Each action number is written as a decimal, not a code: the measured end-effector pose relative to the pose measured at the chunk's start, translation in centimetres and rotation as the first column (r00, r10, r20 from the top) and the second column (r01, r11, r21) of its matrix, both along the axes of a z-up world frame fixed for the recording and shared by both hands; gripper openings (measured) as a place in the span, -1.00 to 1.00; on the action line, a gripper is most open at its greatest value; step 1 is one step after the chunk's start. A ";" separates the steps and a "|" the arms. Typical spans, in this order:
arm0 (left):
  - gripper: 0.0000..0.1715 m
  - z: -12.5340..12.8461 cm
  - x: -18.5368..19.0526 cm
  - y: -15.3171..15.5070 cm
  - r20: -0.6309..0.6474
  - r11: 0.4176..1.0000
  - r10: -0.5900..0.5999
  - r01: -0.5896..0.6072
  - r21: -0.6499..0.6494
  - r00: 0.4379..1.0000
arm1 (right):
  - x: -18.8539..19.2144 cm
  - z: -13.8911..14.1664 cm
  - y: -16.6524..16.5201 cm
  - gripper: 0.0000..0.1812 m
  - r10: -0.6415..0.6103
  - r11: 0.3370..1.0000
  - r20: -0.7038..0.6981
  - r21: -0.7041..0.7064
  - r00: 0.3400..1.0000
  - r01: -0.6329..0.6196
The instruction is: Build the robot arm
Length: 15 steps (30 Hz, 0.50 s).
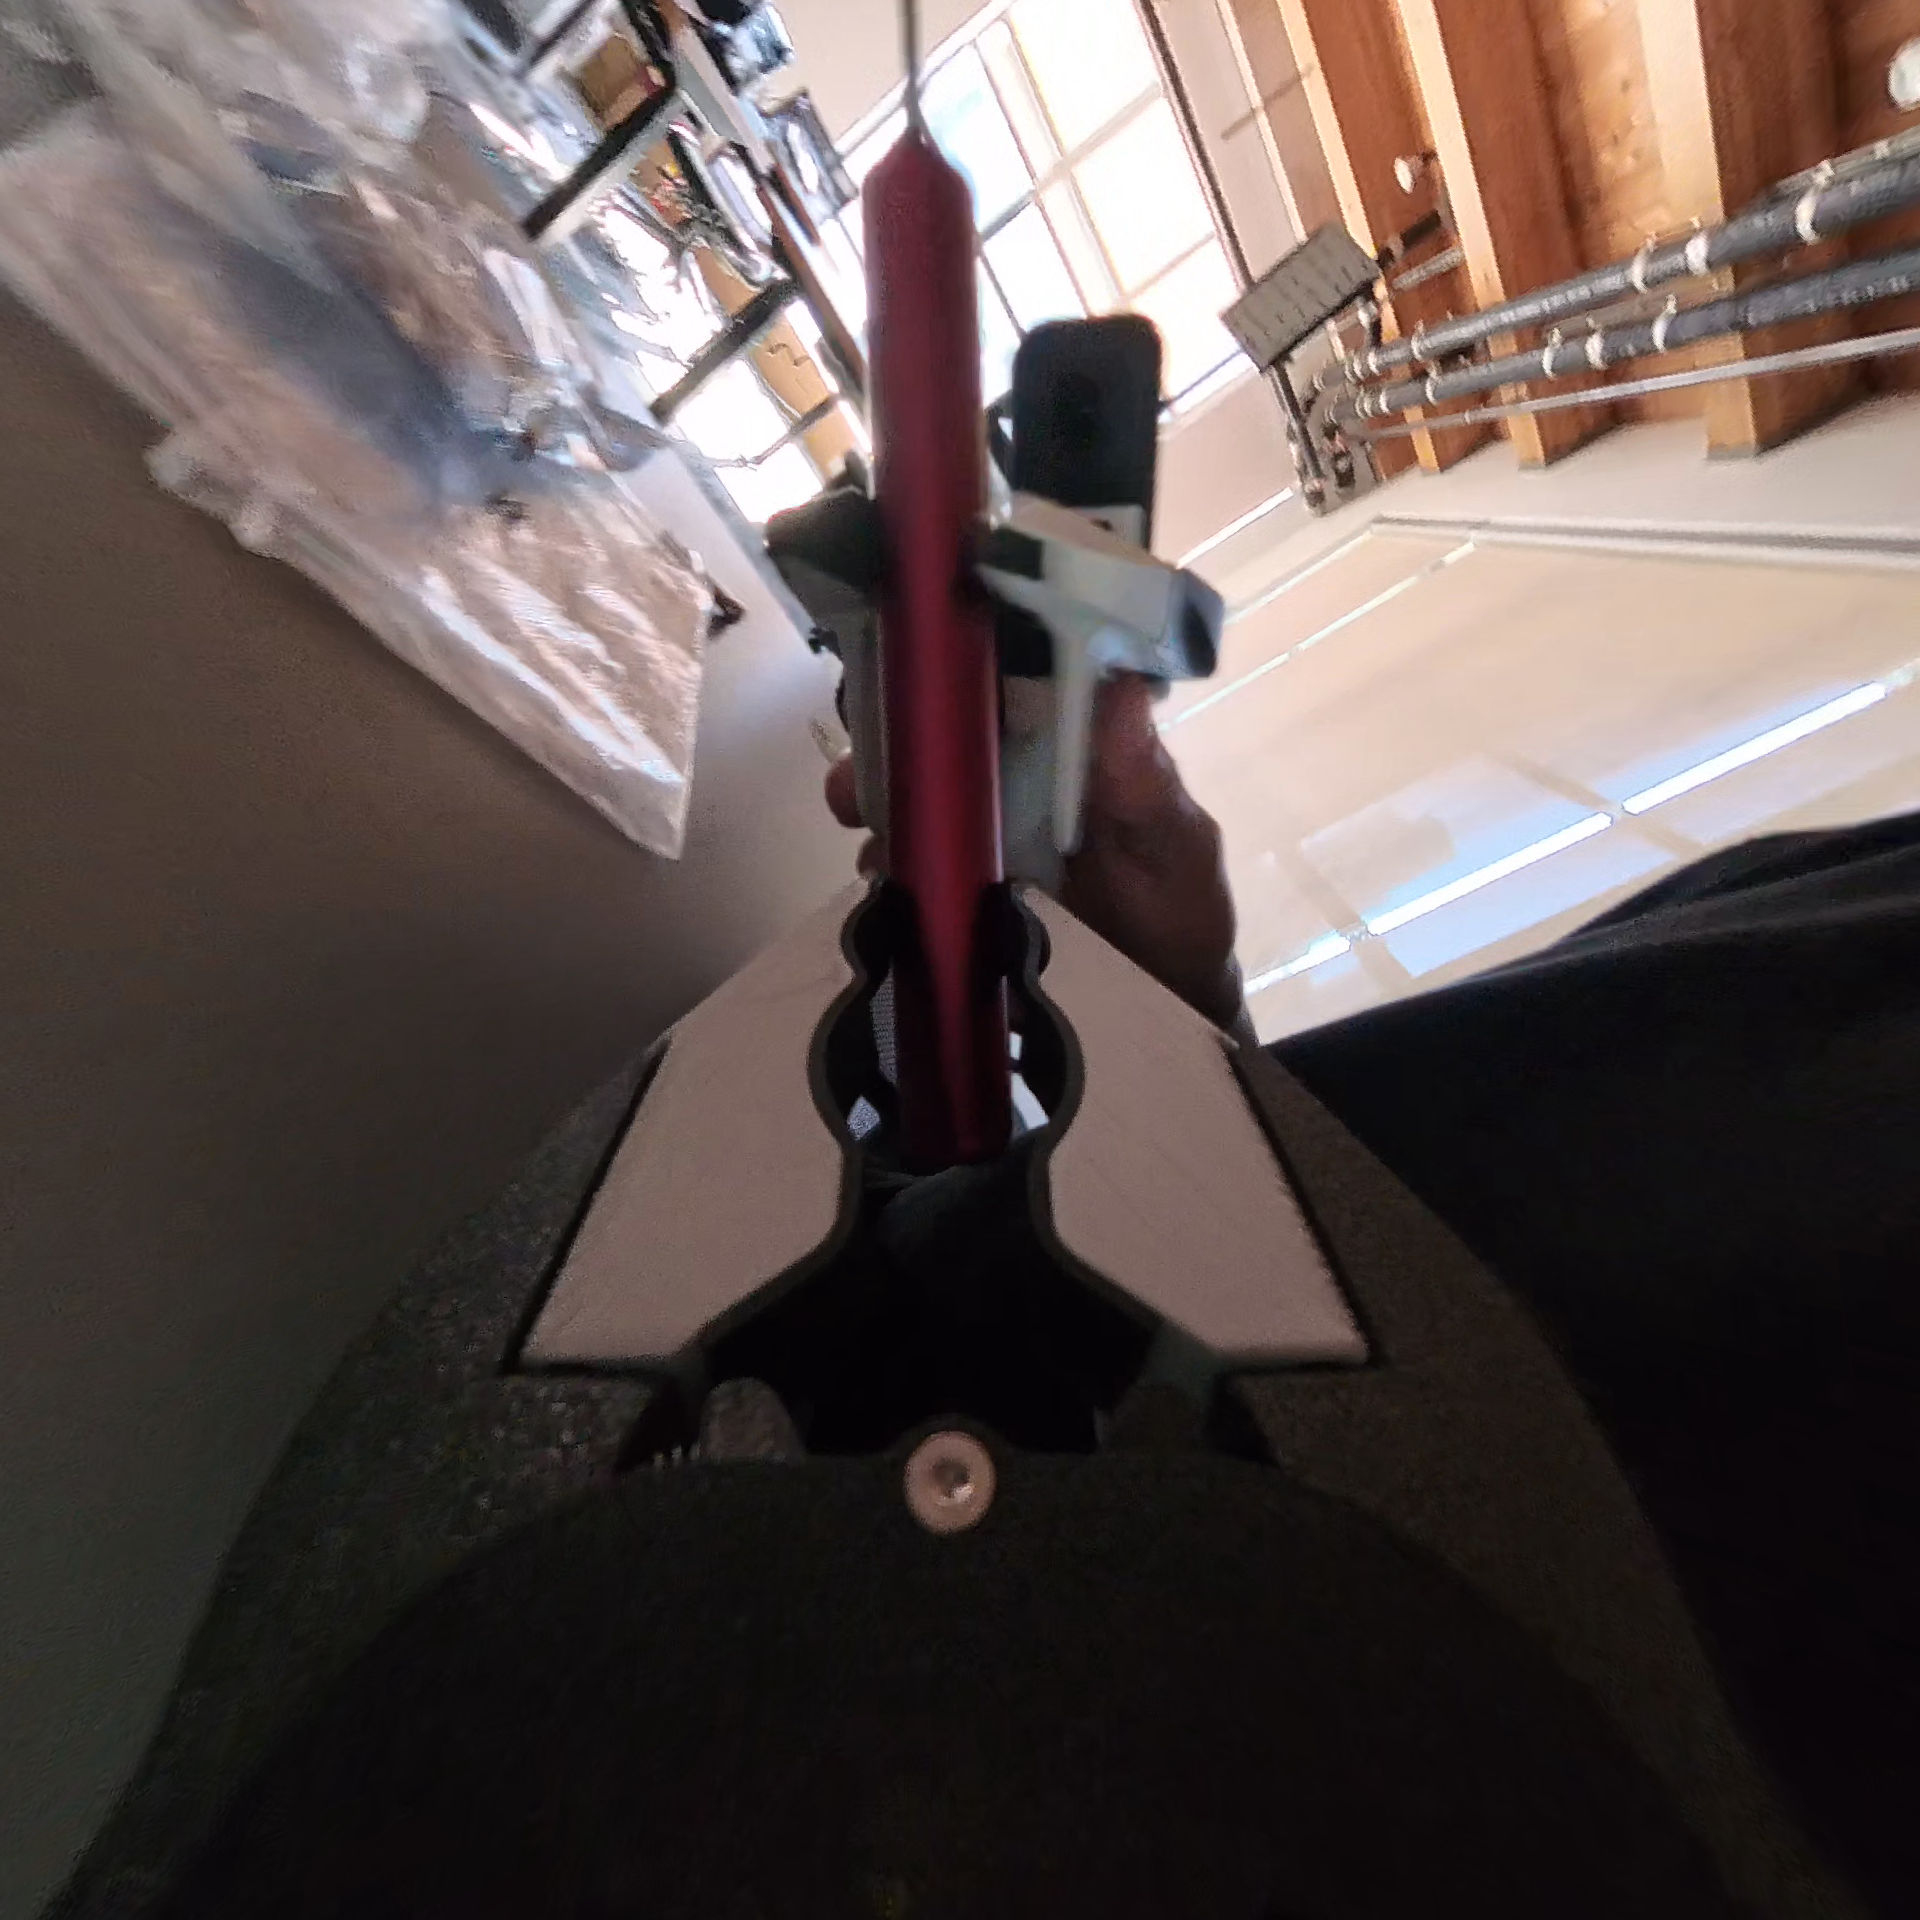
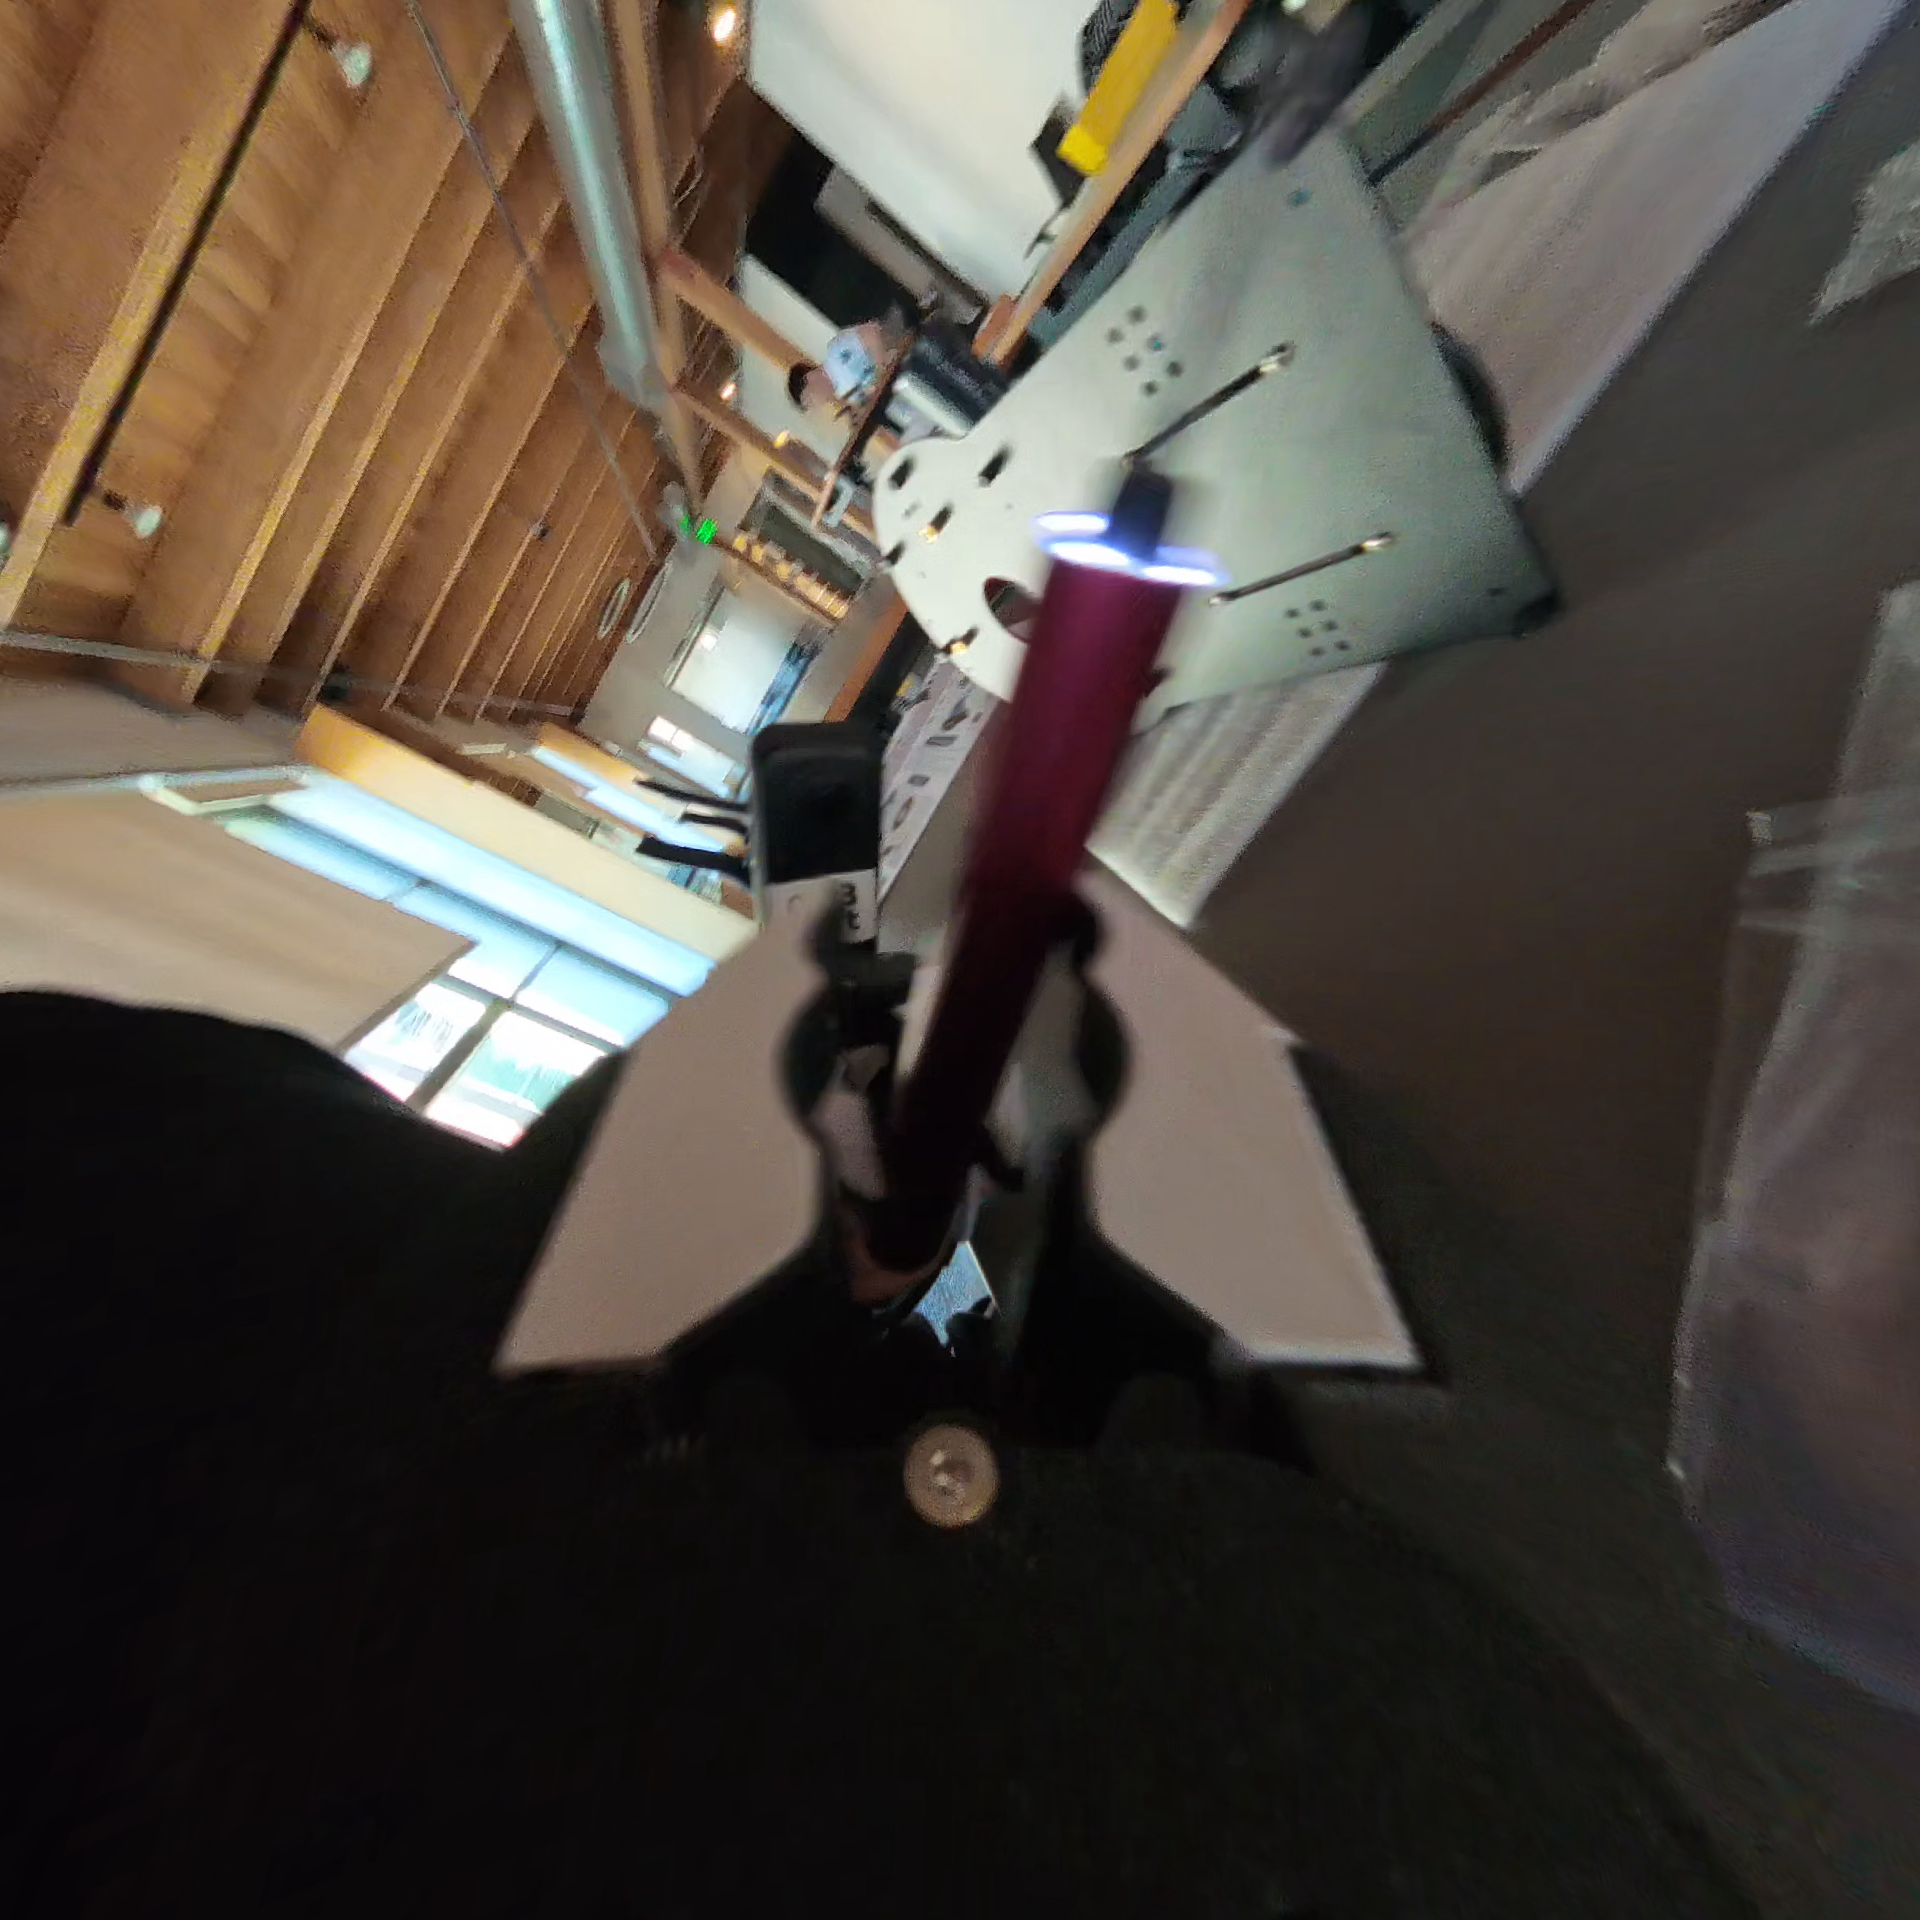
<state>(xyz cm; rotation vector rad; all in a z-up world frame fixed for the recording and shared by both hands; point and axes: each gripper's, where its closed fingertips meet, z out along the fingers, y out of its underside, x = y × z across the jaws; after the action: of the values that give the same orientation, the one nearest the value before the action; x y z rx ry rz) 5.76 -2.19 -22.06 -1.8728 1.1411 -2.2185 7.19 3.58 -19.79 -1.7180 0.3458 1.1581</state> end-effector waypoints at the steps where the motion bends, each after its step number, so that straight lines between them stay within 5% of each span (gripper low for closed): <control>1: -0.77 0.3 0.2 -0.5 0.016 1.000 0.005 -0.005 0.016 1.000 | 0.4 0.2 -0.3 -0.77 0.001 1.000 -0.014 0.007 1.000 -0.001; 3: -0.77 0.2 0.9 -0.2 0.012 0.997 0.065 -0.066 0.045 0.998 | 1.2 0.1 -0.4 -0.77 0.014 0.999 -0.029 -0.049 0.999 -0.015; 6: -0.59 -0.8 1.5 1.2 -0.052 0.991 0.102 -0.097 0.089 0.993 | 4.3 0.0 0.0 -0.78 0.039 0.991 0.171 -0.131 0.984 -0.017; 10: -0.59 -0.1 -0.4 4.0 -0.040 0.966 0.146 -0.133 0.223 0.989 | 11.1 -2.0 1.3 -0.78 0.151 0.936 0.552 -0.346 0.820 0.061; 15: -0.60 0.6 -4.4 8.7 -0.037 0.872 0.285 -0.243 0.424 0.958 | 13.3 -5.6 4.3 -0.77 0.249 0.878 0.596 -0.471 0.764 0.081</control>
<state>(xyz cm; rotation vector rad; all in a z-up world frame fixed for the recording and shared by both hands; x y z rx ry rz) 1.40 6.53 -21.41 -1.8351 1.1719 -1.6016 20.52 7.92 -25.35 -2.4719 0.1140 0.4784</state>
